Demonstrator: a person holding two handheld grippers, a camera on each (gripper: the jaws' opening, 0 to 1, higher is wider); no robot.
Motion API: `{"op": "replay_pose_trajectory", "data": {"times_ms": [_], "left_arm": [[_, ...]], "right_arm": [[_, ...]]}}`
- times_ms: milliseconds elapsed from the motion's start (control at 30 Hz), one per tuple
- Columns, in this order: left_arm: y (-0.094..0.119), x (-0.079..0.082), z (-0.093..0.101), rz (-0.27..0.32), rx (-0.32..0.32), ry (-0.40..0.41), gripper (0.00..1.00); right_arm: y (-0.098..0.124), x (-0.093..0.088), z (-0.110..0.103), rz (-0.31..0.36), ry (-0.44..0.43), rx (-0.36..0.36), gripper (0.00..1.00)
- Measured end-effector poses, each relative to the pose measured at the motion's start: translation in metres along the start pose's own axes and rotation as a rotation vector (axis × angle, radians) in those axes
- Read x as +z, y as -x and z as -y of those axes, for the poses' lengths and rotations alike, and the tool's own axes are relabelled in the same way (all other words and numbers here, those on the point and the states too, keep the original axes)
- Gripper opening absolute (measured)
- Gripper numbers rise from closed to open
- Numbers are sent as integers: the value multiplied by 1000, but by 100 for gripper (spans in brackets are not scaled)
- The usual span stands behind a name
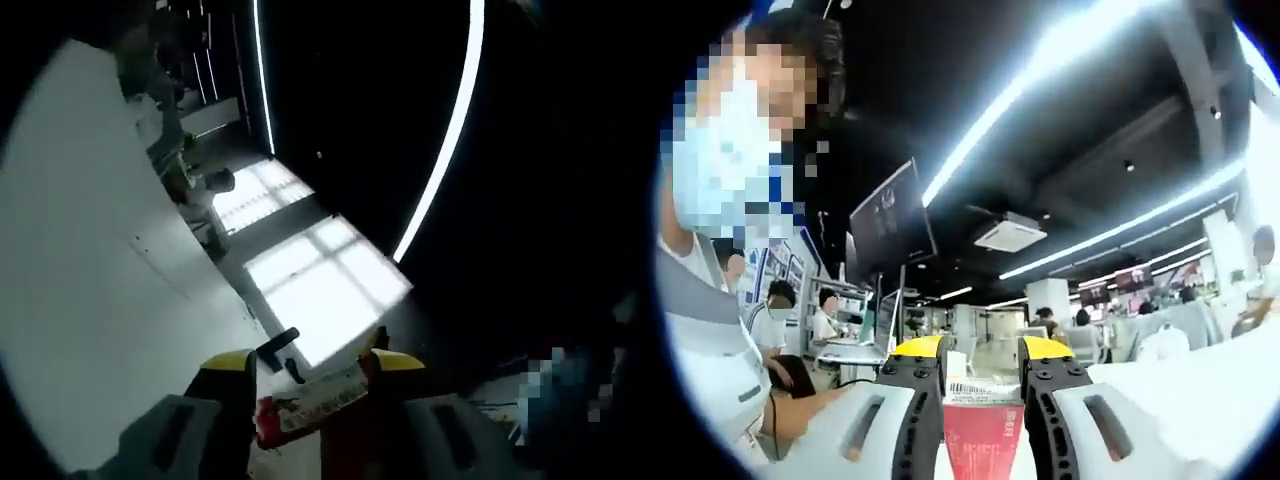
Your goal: Arrange the small medicine boxes into an aligned row inside the storage area until every box is upright, visible, and separated from the surrounding clutter.
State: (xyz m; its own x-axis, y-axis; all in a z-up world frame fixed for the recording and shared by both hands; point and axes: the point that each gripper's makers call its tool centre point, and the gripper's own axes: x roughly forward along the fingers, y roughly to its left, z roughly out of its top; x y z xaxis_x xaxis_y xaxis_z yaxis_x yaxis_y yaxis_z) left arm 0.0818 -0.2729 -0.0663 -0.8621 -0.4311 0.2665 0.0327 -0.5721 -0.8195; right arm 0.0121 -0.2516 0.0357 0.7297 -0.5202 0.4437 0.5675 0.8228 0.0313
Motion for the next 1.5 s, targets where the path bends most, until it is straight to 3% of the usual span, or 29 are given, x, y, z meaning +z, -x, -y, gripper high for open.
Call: {"op": "replay_pose_trajectory", "data": {"times_ms": [233,300,433,533,600,800,867,1100,1200,1267,1300,1433,1500], "left_arm": [[-5,-15,6,-60,-11,75,49],[-7,-22,9,-79,-28,103,49],[-12,-33,27,-86,-140,280,49],[-15,-40,38,-105,-205,362,45],[-13,-35,46,-115,-269,404,36],[-2,-3,36,-11,-269,428,28],[0,2,30,8,-251,418,29],[3,2,18,-4,-204,393,24],[6,11,11,25,-177,383,22],[8,21,10,61,-192,367,16],[9,23,4,68,-158,322,16],[12,36,4,118,-171,312,16],[11,39,4,131,-165,284,15]], "right_arm": [[-1,47,1,190,-73,-1,26],[-2,52,0,207,-83,8,26],[-6,52,-6,219,-109,36,26],[-5,49,-8,225,-137,57,26],[-4,47,-11,224,-143,74,27],[13,43,-25,243,-99,147,27],[19,38,-35,234,-61,187,27],[31,19,-46,200,11,211,28],[33,-3,-43,101,12,193,28],[35,-12,-42,60,-1,182,17],[35,-13,-41,55,-4,174,15],[40,-19,-27,31,-145,126,21],[41,-32,-23,-23,-195,95,22]]}}
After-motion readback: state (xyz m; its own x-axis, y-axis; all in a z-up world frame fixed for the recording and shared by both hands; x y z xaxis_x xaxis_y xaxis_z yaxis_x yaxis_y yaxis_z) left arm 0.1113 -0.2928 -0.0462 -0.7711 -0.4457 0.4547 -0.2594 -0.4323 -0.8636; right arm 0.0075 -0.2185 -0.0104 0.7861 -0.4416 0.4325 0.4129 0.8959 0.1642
